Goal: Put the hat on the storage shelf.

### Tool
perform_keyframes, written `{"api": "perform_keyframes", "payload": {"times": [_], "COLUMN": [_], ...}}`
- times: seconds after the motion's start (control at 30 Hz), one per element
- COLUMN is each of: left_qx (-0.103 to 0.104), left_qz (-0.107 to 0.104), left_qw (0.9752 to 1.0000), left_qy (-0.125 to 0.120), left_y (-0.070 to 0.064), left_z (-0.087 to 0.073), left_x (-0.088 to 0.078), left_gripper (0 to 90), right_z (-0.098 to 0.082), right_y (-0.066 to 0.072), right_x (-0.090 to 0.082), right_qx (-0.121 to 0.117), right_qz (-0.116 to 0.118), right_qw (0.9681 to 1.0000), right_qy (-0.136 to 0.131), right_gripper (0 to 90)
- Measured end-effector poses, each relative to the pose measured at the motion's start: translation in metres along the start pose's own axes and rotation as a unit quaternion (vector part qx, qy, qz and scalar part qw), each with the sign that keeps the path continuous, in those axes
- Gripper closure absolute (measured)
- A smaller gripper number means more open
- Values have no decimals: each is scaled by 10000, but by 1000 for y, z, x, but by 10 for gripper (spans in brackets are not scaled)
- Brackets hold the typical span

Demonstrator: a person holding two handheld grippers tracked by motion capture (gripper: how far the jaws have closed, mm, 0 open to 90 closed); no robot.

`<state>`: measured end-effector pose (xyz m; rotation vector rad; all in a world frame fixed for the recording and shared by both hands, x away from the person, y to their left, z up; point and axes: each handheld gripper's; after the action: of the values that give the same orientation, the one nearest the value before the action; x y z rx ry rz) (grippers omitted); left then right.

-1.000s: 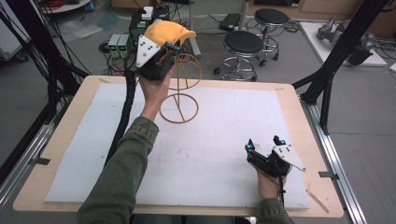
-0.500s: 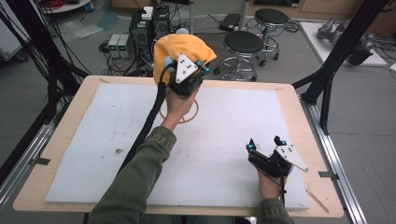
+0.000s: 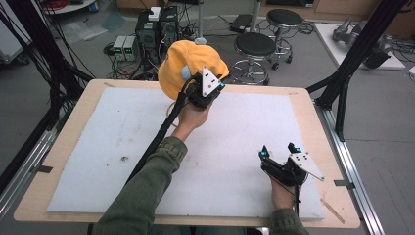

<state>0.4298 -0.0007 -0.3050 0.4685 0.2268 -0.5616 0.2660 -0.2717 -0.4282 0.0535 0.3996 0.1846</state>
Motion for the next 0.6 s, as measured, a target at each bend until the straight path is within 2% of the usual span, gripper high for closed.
{"api": "perform_keyframes", "payload": {"times": [0.03, 0.1, 0.13, 0.2, 0.4, 0.53, 0.57, 0.6], "left_qx": [28, 40, -50, -71, -39, -36, -18, -18], "left_qz": [80, 102, 116, 154, 296, 234, 137, 137], "left_qw": [9999, 9999, 9999, 9998, 9994, 9994, 9997, 9997], "left_qy": [61, 98, 113, 131, 201, 233, 219, 219], "left_y": [1, 2, 5, 7, 7, 8, 8, 8], "left_z": [0, 1, 1, 1, 2, 2, 1, 1], "left_x": [1, 1, 1, 0, -2, -3, -2, -2], "left_gripper": [825, 817, 814, 810, 827, 825, 798, 731], "right_z": [0, 0, 0, 0, 0, 0, 0, 0], "right_y": [0, 0, 0, -1, 0, -1, -1, -1], "right_x": [0, 0, 0, 0, -1, -1, -1, -1], "right_qx": [-23, -29, -25, 1, 18, 12, 16, 22], "right_qz": [-14, -18, -14, -5, -21, -37, -38, -38], "right_qw": [10000, 10000, 10000, 10000, 10000, 10000, 10000, 10000], "right_qy": [-22, -30, -29, -11, -33, -78, -78, -76], "right_gripper": [66, 66, 66, 66, 66, 66, 66, 66]}}
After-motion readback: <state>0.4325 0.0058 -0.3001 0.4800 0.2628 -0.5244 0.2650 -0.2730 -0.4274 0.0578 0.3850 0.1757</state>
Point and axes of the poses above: each handheld gripper's, and its own axes: x roughly forward along the jaws, z roughly out of its top, y roughly to its left, and after that the axes turned 13 degrees about y, right-handed
